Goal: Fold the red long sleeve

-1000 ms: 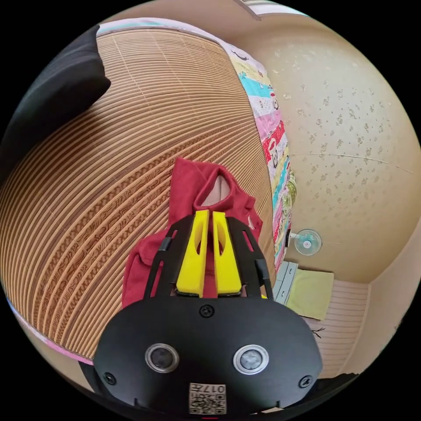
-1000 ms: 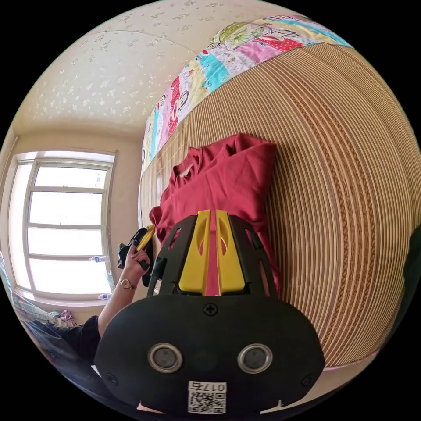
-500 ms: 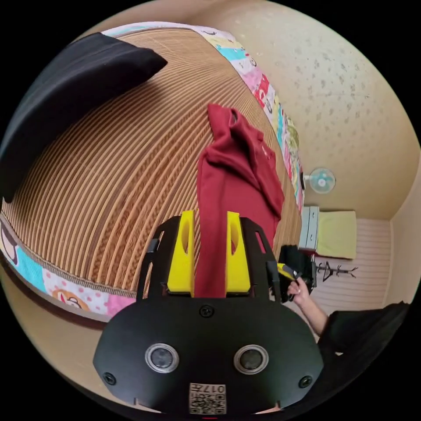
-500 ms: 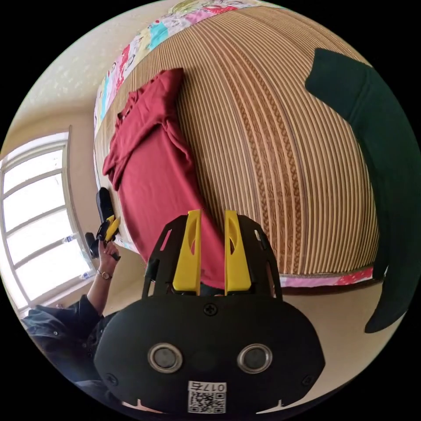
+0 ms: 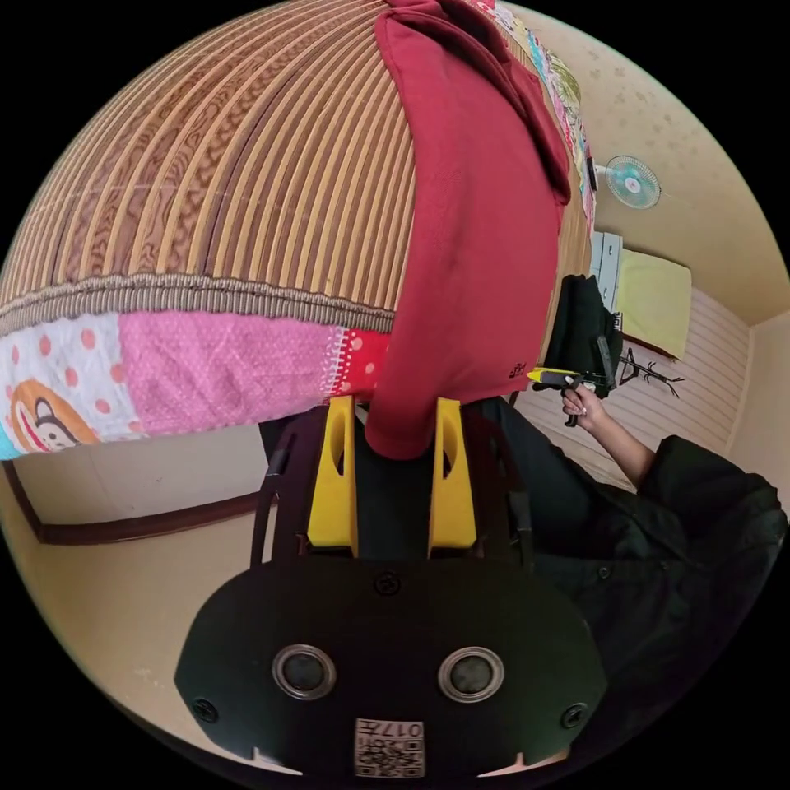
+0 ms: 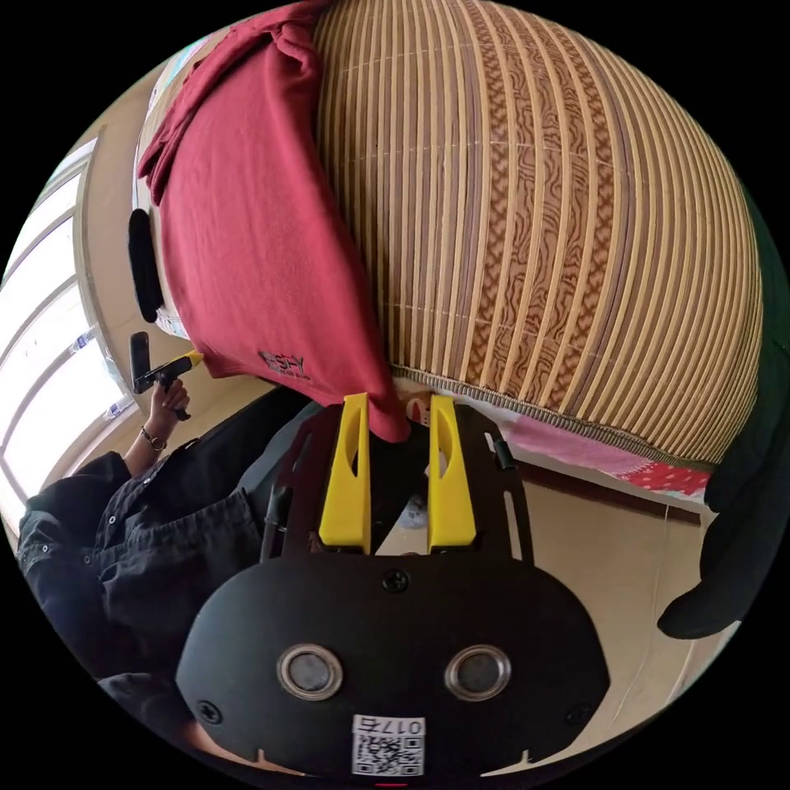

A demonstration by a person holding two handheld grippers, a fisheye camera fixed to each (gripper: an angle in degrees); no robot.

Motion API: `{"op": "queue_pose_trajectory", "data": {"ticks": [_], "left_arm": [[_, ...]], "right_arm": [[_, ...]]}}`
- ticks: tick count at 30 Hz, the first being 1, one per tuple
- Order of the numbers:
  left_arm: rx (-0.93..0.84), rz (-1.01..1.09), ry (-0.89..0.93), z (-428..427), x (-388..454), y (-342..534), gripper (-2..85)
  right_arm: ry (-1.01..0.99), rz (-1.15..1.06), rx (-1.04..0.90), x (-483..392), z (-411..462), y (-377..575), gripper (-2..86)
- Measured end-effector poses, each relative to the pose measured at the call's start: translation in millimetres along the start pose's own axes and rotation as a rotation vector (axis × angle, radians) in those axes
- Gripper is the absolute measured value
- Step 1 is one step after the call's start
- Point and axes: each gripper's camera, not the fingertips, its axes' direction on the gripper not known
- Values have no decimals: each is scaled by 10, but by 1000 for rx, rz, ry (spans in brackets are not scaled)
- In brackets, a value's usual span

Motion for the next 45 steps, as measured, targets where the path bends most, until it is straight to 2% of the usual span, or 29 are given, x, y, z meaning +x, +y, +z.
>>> {"op": "queue_pose_trajectory", "data": {"ticks": [2, 3, 5, 6, 8, 10, 15, 20, 22, 24, 27, 30, 32, 35, 37, 40, 42, 45], "left_arm": [[-63, 33, 90, -13, -42, -109, 134], [-84, 43, 97, -52, -61, -139, 132], [-98, 64, 69, -143, -69, -146, 126], [-118, 82, 61, -188, -74, -144, 125], [-133, 95, 40, -243, -97, -125, 125], [-117, 82, -24, -303, -159, -106, 129], [-99, 89, 28, -198, -207, -305, 148], [-199, 158, -18, 71, -171, -602, 121], [-241, 256, 98, 45, -128, -583, 53], [-260, 291, 216, -72, -129, -512, 52], [-207, 327, 361, -481, -145, -306, 49], [-88, 332, 539, -931, -184, -34, 47], [-2, 286, 624, -1118, -282, 158, 46], [38, 101, 723, -1101, -590, 485, 45], [47, -75, 800, -879, -880, 740, 44], [128, -228, 767, -750, -1008, 927, 42], [164, -238, 832, -789, -921, 850, 41], [195, -145, 891, -1003, -567, 500, 42]], "right_arm": [[-112, -127, -18, -116, -64, 61, 48], [-98, -146, -16, -144, -89, 97, 45], [78, -139, 46, -173, -249, 270, 35], [103, -112, 71, -154, -302, 301, 33], [233, 62, 176, -62, -507, 373, 30], [332, 143, 209, -42, -574, 368, 28], [380, 174, 109, -22, -482, 148, 27], [415, 131, 14, -6, -519, 31, 27], [410, 99, 4, 10, -557, 59, 26], [387, 40, -9, 41, -599, 106, 26], [232, -48, -40, 205, -745, 213, 27], [-69, -113, -111, 397, -862, 342, 27], [-349, -165, -142, 512, -857, 578, 26], [-649, -85, -63, 773, -739, 957, 25], [-629, 26, 4, 907, -589, 1149, 25], [-713, 131, 115, 916, -375, 1243, 24], [-765, 129, 219, 824, -373, 1187, 24], [-844, 119, 398, 718, -496, 993, 22]]}}
